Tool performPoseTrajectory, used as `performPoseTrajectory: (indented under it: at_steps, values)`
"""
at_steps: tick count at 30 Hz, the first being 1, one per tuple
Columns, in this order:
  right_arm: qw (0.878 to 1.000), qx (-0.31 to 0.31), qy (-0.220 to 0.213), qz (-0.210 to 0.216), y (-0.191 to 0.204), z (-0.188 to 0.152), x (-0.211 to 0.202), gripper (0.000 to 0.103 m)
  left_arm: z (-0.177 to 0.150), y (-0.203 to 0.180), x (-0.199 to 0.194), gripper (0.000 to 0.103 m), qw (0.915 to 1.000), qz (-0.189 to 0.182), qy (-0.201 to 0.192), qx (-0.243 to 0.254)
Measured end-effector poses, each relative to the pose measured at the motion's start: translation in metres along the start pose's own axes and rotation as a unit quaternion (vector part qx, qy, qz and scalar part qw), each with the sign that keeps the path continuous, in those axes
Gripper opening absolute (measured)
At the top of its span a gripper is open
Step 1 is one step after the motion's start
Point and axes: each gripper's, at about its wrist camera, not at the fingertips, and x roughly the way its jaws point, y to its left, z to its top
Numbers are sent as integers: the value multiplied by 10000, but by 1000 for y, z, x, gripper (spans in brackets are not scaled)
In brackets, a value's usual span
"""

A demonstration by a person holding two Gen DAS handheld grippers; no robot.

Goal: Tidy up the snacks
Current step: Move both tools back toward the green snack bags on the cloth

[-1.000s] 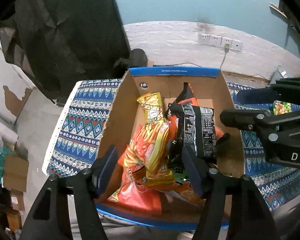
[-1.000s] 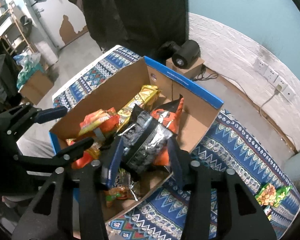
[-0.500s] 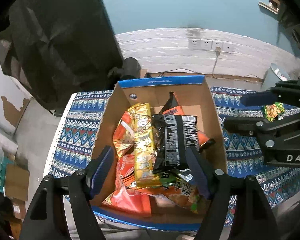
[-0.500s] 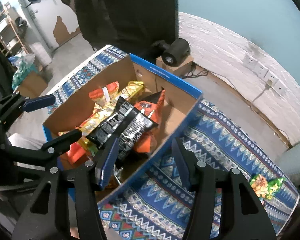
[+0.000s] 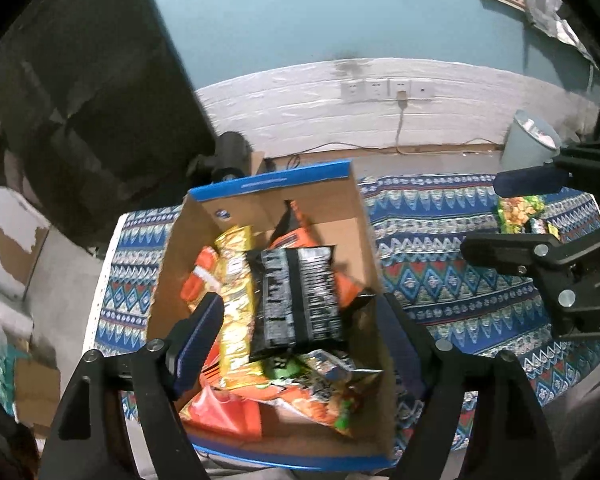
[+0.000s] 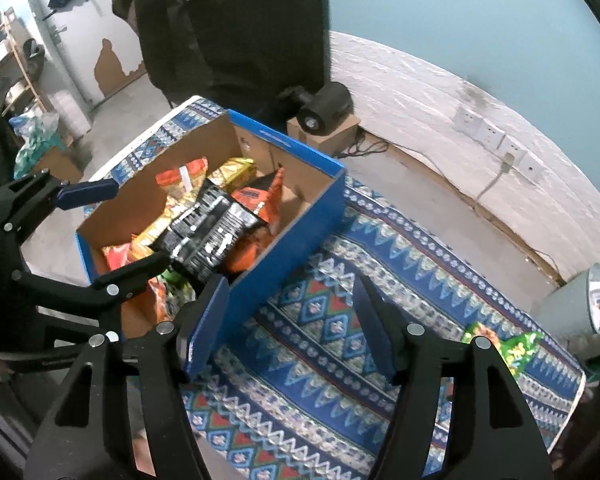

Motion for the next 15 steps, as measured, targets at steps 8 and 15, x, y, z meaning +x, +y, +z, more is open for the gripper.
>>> performPoseTrajectory:
  at_steps: [8, 15]
  values:
    - [9996, 198, -11, -202, -32, -24, -18, 69, 10, -41, -2, 80, 9989, -155, -59, 439]
    - [9981, 443, -52, -421, -65, -47, -39, 73, 16, -74, -1, 80, 9969, -367, -59, 698]
